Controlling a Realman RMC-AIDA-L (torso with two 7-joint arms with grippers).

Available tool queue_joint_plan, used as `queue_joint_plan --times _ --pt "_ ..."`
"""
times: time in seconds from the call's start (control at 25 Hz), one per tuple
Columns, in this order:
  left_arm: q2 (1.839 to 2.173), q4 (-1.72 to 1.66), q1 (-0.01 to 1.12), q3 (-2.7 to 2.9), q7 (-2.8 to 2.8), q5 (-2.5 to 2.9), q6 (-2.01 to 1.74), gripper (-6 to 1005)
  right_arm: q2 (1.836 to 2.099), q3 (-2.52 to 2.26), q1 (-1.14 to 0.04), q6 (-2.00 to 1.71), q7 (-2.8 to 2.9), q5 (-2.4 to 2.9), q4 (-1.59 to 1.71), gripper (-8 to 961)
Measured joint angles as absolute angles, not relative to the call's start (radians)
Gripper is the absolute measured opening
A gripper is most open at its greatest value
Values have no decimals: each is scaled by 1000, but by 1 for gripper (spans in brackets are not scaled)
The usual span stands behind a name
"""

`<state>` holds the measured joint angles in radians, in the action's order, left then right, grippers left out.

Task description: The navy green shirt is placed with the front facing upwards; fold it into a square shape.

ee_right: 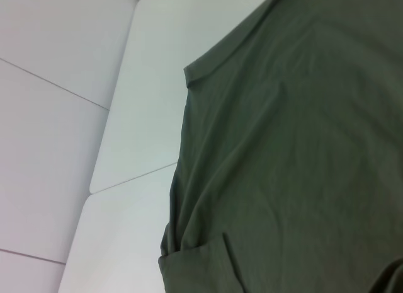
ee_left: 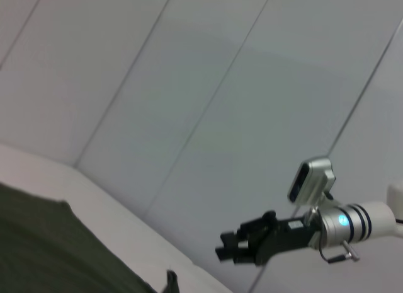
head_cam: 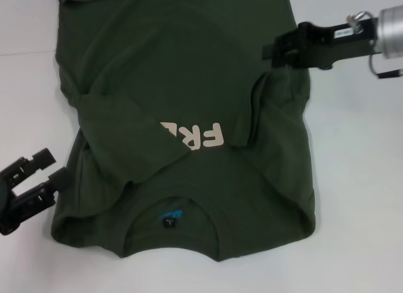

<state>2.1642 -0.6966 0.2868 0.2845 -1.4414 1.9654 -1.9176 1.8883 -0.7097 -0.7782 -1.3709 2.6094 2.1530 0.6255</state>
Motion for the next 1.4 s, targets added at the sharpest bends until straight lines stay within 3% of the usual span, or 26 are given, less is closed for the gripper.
queue_joint_plan --times 0.76,1.16,1.4 --pt "2163 -715 354 430 -1665 2027 -1927 756 1869 -755 -763 -1540 2579 2312 753 335" --pt "2161 -722 354 422 -1672 2021 -1928 749 1936 -810 -809 -1448 2623 2410 645 334" --pt "2161 -728 352 401 -1672 2020 -1925 749 1949 -825 -824 -1386 2623 2427 586 334"
